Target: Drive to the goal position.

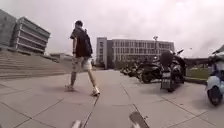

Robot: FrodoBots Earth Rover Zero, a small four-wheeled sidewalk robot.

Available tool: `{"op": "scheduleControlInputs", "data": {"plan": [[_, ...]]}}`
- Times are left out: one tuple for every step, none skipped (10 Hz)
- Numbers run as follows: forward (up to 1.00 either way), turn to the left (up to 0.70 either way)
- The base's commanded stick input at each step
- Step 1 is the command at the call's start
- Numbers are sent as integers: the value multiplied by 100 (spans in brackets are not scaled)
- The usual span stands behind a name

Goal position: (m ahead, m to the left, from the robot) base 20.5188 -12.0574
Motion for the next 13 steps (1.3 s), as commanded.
{"op": "scheduleControlInputs", "data": {"plan": [[7, 0], [32, 0], [70, 0], [70, 0], [70, 0], [70, 0], [70, 0], [70, 0], [70, 0], [70, 0], [70, 0], [70, 0], [70, 0]]}}
